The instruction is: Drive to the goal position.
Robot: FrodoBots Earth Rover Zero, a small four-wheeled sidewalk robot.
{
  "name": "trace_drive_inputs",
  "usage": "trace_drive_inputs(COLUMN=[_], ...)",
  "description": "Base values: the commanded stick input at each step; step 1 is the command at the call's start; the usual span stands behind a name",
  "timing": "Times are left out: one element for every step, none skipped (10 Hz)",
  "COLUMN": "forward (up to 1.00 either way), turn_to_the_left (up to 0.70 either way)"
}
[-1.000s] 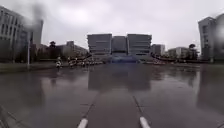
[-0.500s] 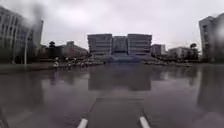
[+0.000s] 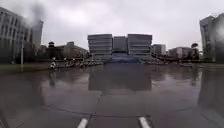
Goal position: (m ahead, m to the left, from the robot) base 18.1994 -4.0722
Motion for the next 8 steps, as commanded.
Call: trace_drive_inputs(forward=[1.0,1.0,1.0,1.0,1.0,1.0,1.0,1.0], turn_to_the_left=[0.0,0.0,0.0,0.0,0.0,0.0,0.0,0.0])
